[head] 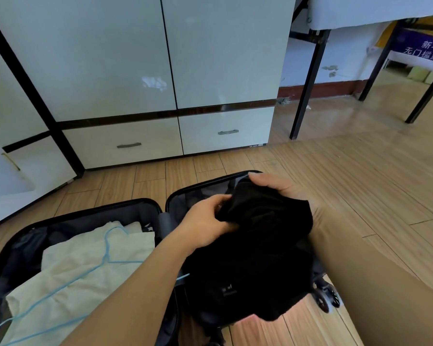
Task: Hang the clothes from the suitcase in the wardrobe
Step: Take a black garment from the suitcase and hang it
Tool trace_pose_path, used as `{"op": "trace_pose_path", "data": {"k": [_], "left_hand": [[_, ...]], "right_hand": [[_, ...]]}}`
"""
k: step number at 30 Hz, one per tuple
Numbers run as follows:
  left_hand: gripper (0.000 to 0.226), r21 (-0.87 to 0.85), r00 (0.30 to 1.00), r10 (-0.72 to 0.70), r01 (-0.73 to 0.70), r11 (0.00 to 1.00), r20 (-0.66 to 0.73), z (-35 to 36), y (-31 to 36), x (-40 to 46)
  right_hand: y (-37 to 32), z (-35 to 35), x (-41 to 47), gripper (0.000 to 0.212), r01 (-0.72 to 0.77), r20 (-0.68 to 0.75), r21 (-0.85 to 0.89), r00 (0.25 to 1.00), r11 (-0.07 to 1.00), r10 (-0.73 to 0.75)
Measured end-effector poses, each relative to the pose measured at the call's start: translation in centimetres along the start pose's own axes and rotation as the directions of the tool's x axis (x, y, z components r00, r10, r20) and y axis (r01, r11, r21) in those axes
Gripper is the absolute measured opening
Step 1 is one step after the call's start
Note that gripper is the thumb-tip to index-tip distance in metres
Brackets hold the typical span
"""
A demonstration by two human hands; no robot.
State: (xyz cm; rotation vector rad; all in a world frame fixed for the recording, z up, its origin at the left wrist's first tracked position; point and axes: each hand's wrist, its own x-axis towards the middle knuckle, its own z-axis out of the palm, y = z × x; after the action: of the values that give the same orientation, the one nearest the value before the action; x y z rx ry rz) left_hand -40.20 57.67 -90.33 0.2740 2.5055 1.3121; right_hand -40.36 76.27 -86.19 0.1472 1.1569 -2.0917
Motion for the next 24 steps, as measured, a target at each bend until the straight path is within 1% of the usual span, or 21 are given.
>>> {"op": "trace_pose_path", "data": {"k": [1, 2, 4, 5, 7, 8, 9, 10, 11, 13, 14, 15, 16, 17, 18, 19, 20, 21, 22, 23, 24], "left_hand": [[0.033, -0.006, 0.998, -0.060, 0.059, 0.998, -0.030, -0.1, -0.2, 0.1], [0.018, -0.034, 0.989, -0.132, 0.130, 0.991, -0.063, -0.3, -0.4, 0.1], [0.017, -0.217, 0.962, -0.261, 0.238, 0.947, -0.080, -0.8, -0.6, 0.0], [0.020, -0.360, 0.949, -0.310, 0.271, 0.893, -0.054, -1.0, -0.4, -0.3], [0.024, -0.590, 0.931, -0.364, 0.304, 0.748, 0.019, -1.2, 0.5, -0.5], [0.023, -0.669, 0.922, -0.386, 0.312, 0.674, 0.040, -1.3, 1.0, -0.5], [0.021, -0.735, 0.904, -0.426, 0.319, 0.599, 0.045, -1.3, 1.5, -0.5], [0.018, -0.786, 0.882, -0.468, 0.330, 0.523, 0.059, -1.4, 1.9, -0.5], [0.016, -0.824, 0.861, -0.503, 0.334, 0.459, 0.069, -1.5, 2.5, -0.5], [0.017, -0.857, 0.830, -0.553, 0.339, 0.387, 0.079, -1.9, 3.3, -0.6], [0.018, -0.869, 0.825, -0.559, 0.338, 0.362, 0.087, -2.0, 3.5, -0.5], [0.020, -0.877, 0.828, -0.552, 0.336, 0.344, 0.101, -2.2, 3.5, -0.5], [0.023, -0.886, 0.833, -0.541, 0.335, 0.322, 0.119, -2.5, 3.6, -0.5], [0.027, -0.892, 0.837, -0.531, 0.335, 0.303, 0.134, -2.6, 3.7, -0.5], [0.031, -0.894, 0.840, -0.522, 0.338, 0.295, 0.145, -2.8, 3.7, -0.6], [0.033, -0.891, 0.842, -0.519, 0.343, 0.298, 0.150, -3.0, 3.9, -0.7], [0.033, -0.884, 0.845, -0.513, 0.348, 0.312, 0.151, -3.1, 4.0, -0.9], [0.033, -0.874, 0.856, -0.492, 0.354, 0.334, 0.159, -3.1, 4.1, -1.1], [0.031, -0.855, 0.868, -0.465, 0.368, 0.366, 0.174, -3.1, 4.2, -1.2], [0.028, -0.830, 0.876, -0.440, 0.388, 0.401, 0.196, -3.0, 4.3, -1.5], [0.024, -0.801, 0.881, -0.428, 0.401, 0.445, 0.203, -3.1, 4.3, -1.7]], "right_hand": [[-0.3, -0.1, -0.2, 0.057, -0.005, 0.001, -0.069, 1.000, 0.998, 0.005], [-0.5, -0.3, -0.5, 0.062, -0.025, -0.025, -0.219, 0.999, 0.975, 0.020], [-0.3, -1.0, -0.5, 0.059, -0.108, -0.217, -0.583, 0.976, 0.806, -0.027], [0.0, -1.5, -0.2, 0.051, -0.167, -0.352, -0.698, 0.927, 0.697, -0.130], [1.0, -2.6, 0.6, 0.037, -0.309, -0.533, -0.812, 0.739, 0.495, -0.412], [1.4, -2.8, 0.9, 0.037, -0.408, -0.536, -0.844, 0.634, 0.348, -0.558], [1.8, -3.0, 1.3, 0.042, -0.484, -0.484, -0.849, 0.555, 0.210, -0.677], [2.1, -3.0, 1.5, 0.048, -0.487, -0.414, -0.861, 0.501, 0.149, -0.760], [2.1, -2.8, 1.6, 0.051, -0.410, -0.353, -0.898, 0.460, 0.157, -0.815], [1.6, -1.2, 1.2, 0.043, -0.081, -0.226, -0.974, 0.431, 0.211, -0.874], [1.4, -0.4, 1.0, 0.036, 0.086, -0.153, -0.973, 0.453, 0.214, -0.878], [1.2, 0.4, 0.8, 0.031, 0.215, -0.097, -0.947, 0.521, 0.241, -0.848], [1.2, 0.9, 0.7, 0.031, 0.288, -0.042, -0.916, 0.622, 0.278, -0.782], [1.2, 1.3, 0.5, 0.036, 0.282, 0.005, -0.907, 0.749, 0.312, -0.663], [1.4, 1.1, 0.6, 0.047, 0.196, 0.012, -0.929, 0.863, 0.314, -0.504], [1.7, 0.7, 0.9, 0.062, 0.090, -0.009, -0.961, 0.935, 0.260, -0.356], [2.2, 0.3, 1.2, 0.072, -0.004, -0.051, -0.984, 0.963, 0.176, -0.265], [2.8, -0.2, 1.6, 0.069, -0.057, -0.083, -0.992, 0.968, 0.116, -0.237], [3.5, -0.6, 2.0, 0.048, -0.069, -0.099, -0.990, 0.959, 0.120, -0.267], [4.0, -0.9, 2.2, 0.022, -0.066, -0.119, -0.984, 0.934, 0.165, -0.338], [4.2, -1.2, 2.4, 0.007, -0.069, -0.162, -0.970, 0.896, 0.232, -0.414]]}}
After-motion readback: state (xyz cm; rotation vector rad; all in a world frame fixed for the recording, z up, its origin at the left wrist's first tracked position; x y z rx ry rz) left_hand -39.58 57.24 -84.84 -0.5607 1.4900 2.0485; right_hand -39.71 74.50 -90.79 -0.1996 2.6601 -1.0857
